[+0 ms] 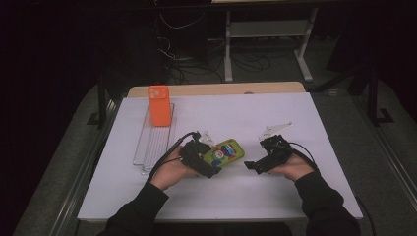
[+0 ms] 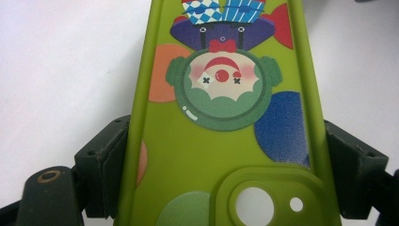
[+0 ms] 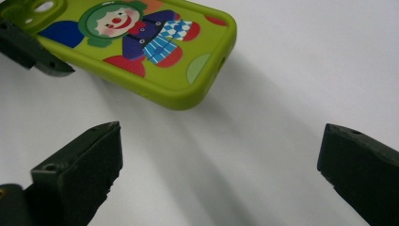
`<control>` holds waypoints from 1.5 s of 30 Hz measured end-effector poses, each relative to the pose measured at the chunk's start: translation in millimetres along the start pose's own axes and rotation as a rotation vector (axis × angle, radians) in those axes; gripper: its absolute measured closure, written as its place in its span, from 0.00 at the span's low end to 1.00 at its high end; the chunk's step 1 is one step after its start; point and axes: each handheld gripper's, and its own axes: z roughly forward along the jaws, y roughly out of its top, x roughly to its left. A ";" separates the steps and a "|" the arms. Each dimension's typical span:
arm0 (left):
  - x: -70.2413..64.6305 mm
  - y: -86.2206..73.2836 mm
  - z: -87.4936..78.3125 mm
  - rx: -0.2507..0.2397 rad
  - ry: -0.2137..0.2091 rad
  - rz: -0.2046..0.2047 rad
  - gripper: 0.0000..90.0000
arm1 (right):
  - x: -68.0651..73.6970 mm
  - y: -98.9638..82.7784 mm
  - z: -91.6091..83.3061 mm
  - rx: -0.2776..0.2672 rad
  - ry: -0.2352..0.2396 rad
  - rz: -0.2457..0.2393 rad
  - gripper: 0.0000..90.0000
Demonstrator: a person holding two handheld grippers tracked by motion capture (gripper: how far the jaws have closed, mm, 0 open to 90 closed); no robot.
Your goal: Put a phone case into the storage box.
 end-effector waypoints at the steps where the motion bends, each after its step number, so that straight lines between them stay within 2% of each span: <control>1: 1.3 -0.1 -1.5 0.015 0.011 0.009 0.17 | 0.5 -1.5 0.2 -0.012 -0.003 0.011 0.00; 2: 0.8 -0.7 -1.2 -0.007 0.008 -0.015 0.17 | 1.3 -3.3 0.6 -0.028 -0.009 0.030 0.00; 5: 3.5 -3.3 -4.1 -0.014 0.003 -0.042 0.17 | 5.5 -9.8 3.3 -0.058 -0.041 0.057 0.00; 6: 4.8 -3.7 -5.0 -0.005 0.004 -0.039 0.17 | 7.8 -12.8 4.3 -0.070 -0.058 0.072 0.00; 10: 5.7 -5.5 -4.1 -0.002 0.008 -0.047 0.17 | 10.3 -19.0 7.8 -0.101 -0.079 0.113 0.00; 12: 4.2 -5.8 -2.8 -0.014 0.003 -0.057 0.17 | 10.0 -20.3 8.5 -0.115 -0.098 0.113 0.00; 14: 4.5 -5.2 -3.2 -0.016 0.000 -0.049 0.17 | 9.9 -20.8 8.3 -0.127 -0.117 0.118 0.00; 17: 4.2 -5.9 -3.1 -0.023 -0.006 -0.055 0.17 | 9.3 -20.7 7.1 -0.157 -0.123 0.108 0.00; 19: 5.4 -7.3 -3.3 -0.017 -0.010 -0.045 0.17 | 9.9 -20.7 6.8 -0.165 -0.131 0.097 0.00; 23: 7.7 -10.4 -4.3 -0.012 -0.015 -0.046 0.17 | 13.7 -20.0 7.5 -0.175 -0.138 0.060 0.00; 25: 8.6 -11.1 -5.0 -0.011 -0.021 -0.046 0.17 | 15.6 -20.2 6.9 -0.173 -0.164 0.023 0.00; 30: 8.0 -10.6 -5.1 -0.007 -0.027 -0.043 0.17 | 19.8 -18.9 6.2 -0.182 -0.190 -0.041 0.00; 45: 5.8 -11.1 -3.7 -0.003 -0.030 -0.031 0.17 | 36.8 -16.2 8.3 -0.171 -0.331 -0.304 0.00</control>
